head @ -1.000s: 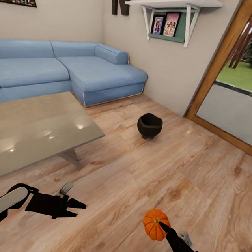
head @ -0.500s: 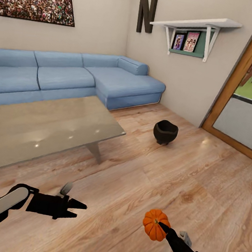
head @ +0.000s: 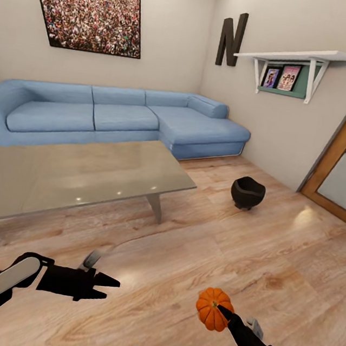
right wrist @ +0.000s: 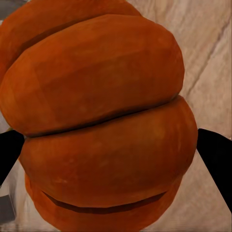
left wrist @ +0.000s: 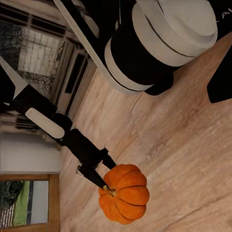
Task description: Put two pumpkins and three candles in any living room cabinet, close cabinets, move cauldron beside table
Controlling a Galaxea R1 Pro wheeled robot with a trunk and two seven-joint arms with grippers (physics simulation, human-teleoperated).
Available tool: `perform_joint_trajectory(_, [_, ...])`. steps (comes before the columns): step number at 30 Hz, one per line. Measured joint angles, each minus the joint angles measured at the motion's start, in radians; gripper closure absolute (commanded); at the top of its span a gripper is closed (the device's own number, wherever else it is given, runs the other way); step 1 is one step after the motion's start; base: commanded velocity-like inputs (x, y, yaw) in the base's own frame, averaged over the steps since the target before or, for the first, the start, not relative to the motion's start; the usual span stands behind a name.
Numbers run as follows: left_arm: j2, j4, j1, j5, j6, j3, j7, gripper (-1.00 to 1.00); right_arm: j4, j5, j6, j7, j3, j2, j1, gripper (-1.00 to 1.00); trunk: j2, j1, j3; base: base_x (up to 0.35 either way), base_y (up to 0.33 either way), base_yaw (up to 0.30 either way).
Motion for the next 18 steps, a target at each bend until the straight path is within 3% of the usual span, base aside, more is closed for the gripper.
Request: perform_joint_trajectory(18, [0.000,0.028,0.001,0.000,0.000,-0.002,0.000,-1.00,0.000,0.001,0.000,0.000,0.001,0.002,0.000,1.00,0.004,-0.008,0.070,-0.004,0.000,0.289])
